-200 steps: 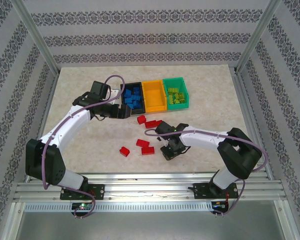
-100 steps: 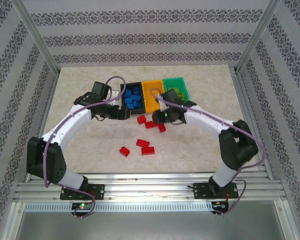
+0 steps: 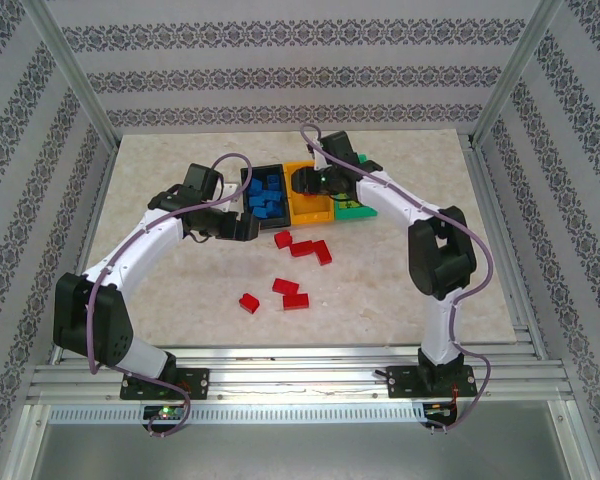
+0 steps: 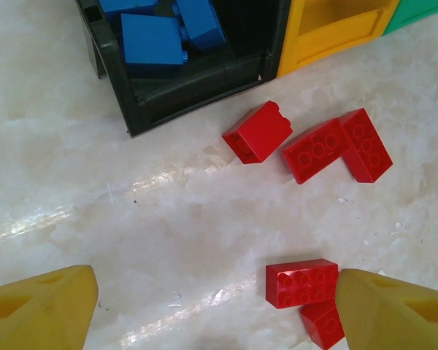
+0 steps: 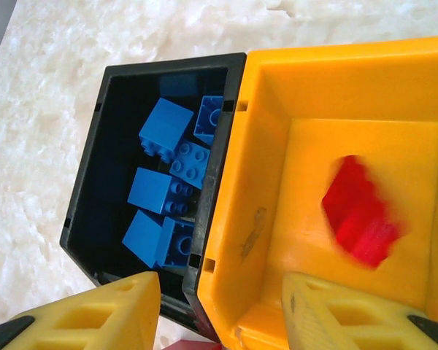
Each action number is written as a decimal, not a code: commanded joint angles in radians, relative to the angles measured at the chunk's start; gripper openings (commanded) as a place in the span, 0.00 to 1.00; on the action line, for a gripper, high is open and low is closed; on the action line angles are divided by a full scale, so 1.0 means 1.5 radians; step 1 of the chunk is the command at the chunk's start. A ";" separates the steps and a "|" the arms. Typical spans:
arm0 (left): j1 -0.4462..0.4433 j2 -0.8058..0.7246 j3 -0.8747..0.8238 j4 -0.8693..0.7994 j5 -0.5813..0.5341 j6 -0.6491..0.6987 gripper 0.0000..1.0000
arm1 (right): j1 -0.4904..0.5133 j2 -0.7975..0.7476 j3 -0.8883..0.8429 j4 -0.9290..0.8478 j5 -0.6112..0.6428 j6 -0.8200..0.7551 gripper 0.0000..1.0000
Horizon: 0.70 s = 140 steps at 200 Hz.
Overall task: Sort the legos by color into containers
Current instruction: Place the lego in the container, then pick up the lego from the center of the table.
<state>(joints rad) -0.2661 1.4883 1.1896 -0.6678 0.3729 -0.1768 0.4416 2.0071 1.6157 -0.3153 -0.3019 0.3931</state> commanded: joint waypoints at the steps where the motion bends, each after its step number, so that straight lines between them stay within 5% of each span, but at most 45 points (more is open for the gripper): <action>1: 0.009 -0.011 0.016 -0.024 -0.016 0.022 0.85 | 0.015 -0.048 -0.056 -0.006 -0.011 -0.021 0.49; 76: 0.008 -0.008 0.021 -0.032 -0.034 0.035 0.85 | 0.056 -0.220 -0.305 -0.016 0.051 -0.075 0.51; 140: 0.008 -0.004 0.021 -0.033 -0.027 0.036 0.85 | 0.053 -0.221 -0.378 -0.026 0.058 -0.076 0.52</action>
<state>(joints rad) -0.2661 1.4883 1.1915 -0.6846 0.3355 -0.1432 0.5255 1.6672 1.0698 -0.3405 -0.2314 0.2878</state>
